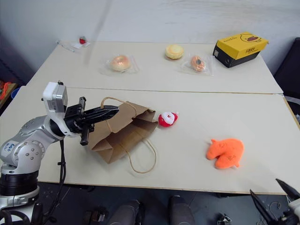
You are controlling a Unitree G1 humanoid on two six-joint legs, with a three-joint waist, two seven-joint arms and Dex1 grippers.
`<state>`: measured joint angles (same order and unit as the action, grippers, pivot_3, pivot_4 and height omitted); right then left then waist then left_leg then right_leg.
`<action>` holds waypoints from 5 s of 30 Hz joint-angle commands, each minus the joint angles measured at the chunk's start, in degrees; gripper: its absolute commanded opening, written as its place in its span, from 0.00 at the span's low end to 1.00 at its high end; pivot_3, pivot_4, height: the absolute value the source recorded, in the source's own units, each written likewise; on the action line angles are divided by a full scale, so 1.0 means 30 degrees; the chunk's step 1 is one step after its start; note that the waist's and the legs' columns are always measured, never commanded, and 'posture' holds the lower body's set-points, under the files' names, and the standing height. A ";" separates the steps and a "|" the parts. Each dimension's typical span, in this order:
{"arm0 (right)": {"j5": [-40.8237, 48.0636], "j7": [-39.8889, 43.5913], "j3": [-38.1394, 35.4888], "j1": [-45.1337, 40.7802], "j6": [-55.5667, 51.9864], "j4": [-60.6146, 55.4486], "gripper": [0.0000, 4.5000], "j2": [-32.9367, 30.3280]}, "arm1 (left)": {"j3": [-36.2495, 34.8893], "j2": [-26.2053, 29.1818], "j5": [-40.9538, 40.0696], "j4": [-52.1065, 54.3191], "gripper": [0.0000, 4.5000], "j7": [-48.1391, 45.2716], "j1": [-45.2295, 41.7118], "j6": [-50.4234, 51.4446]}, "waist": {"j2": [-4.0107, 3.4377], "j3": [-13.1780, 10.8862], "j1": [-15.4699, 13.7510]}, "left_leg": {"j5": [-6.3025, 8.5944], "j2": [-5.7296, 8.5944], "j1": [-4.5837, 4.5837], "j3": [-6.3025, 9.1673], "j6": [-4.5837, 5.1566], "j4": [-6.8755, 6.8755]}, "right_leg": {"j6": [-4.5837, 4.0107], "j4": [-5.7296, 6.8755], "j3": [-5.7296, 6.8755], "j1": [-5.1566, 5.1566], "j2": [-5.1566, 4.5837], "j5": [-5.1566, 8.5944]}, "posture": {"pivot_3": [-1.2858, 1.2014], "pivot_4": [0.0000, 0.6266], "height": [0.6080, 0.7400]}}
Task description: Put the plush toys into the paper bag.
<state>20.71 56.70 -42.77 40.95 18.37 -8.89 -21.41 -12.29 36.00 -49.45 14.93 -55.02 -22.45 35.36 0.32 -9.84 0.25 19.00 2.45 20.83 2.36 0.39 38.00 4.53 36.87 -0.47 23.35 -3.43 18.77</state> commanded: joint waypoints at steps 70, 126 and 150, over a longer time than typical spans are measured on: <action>-0.7054 -0.2277 2.2653 -2.7278 -1.4563 -0.0012 0.01 -0.2019 | -0.0112 -0.0765 -0.0681 0.0975 0.00 0.1867 -0.1369 0.0132 | 0.0011 -0.0041 0.0009 | 0.0004 -0.0040 0.0186 0.0091 -0.0073 0.0096 | -0.0017 0.0061 0.0103 0.0144 0.0046 0.0009 | 0.52 0.24 1.00; -0.5572 0.2170 1.8053 -2.6969 -0.6188 0.8299 1.00 -0.3379 | -0.0258 -0.0767 0.0147 0.1027 0.00 0.1450 -0.0556 -0.0981 | 0.0016 -0.0044 0.0425 | -0.0001 -0.0038 0.0143 0.0072 -0.0071 0.0075 | -0.0016 0.0029 0.0091 0.0113 0.0040 0.0009 | 0.52 0.24 1.00; -0.3047 0.0701 1.3504 -2.1073 -0.3679 0.6553 1.00 -0.4979 | 0.0450 -0.1002 0.0789 0.0792 0.00 0.1302 -0.0997 -0.1276 | 0.0011 -0.0045 0.0479 | -0.0028 -0.0057 0.0039 0.0016 -0.0098 0.0084 | -0.0013 0.0124 0.0039 0.0073 0.0072 0.0005 | 0.52 0.24 1.00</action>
<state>12.06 59.29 -3.30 -20.81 8.39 11.22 -36.77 -10.47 32.70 -47.16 16.31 -51.33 -24.70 32.33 0.35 -9.98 1.69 18.91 2.28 21.00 2.44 0.09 38.25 4.49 37.24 -0.34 23.62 -3.23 18.79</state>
